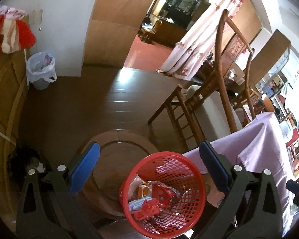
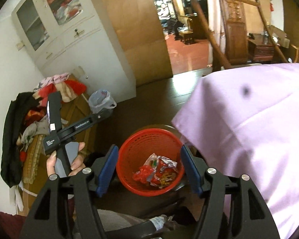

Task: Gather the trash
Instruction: 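Carry the snack bag and mesh net to the wastebasket and open both tools, then move both open tools back over the table toward the tissue and green packet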

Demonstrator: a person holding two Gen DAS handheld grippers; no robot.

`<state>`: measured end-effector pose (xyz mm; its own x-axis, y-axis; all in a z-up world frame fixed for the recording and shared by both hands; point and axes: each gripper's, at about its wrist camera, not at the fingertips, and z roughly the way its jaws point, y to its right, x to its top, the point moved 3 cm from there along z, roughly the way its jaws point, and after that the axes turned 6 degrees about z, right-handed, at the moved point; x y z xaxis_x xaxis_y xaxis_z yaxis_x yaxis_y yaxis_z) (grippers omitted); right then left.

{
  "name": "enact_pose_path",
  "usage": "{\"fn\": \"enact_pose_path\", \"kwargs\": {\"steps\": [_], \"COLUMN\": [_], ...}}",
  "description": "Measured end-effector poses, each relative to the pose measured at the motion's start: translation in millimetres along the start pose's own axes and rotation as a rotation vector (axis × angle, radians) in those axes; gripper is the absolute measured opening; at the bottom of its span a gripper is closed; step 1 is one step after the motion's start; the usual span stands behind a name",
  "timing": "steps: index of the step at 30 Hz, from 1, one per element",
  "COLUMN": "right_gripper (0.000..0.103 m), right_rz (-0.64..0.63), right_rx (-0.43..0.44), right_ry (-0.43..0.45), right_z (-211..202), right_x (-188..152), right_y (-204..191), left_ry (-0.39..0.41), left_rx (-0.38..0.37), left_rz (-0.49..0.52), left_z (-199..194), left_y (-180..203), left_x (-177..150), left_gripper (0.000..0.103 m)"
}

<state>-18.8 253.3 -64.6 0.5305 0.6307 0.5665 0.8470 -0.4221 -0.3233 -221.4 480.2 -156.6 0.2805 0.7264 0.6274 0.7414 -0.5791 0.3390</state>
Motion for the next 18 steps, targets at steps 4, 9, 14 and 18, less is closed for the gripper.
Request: {"fn": "enact_pose_path", "kwargs": {"steps": [4, 9, 14, 18], "right_gripper": [0.065, 0.066, 0.068, 0.068], "right_rz": [0.038, 0.08, 0.115, 0.142], "right_rx": [-0.019, -0.034, -0.045, -0.057], "right_ry": [0.051, 0.109, 0.166, 0.209], "right_z": [-25, -54, -85, -108], "right_x": [-2, -8, -16, -24], "right_y": [20, 43, 68, 87], "left_ry": [0.004, 0.014, 0.025, 0.038], "left_rx": [-0.012, -0.016, -0.023, -0.024], "left_rz": [0.034, 0.086, 0.156, 0.218], "left_z": [-5, -15, -29, -42], "left_y": [17, 39, 71, 98], "left_x": [1, 0, -3, -8], "left_gripper": [0.096, 0.096, 0.096, 0.096]}}
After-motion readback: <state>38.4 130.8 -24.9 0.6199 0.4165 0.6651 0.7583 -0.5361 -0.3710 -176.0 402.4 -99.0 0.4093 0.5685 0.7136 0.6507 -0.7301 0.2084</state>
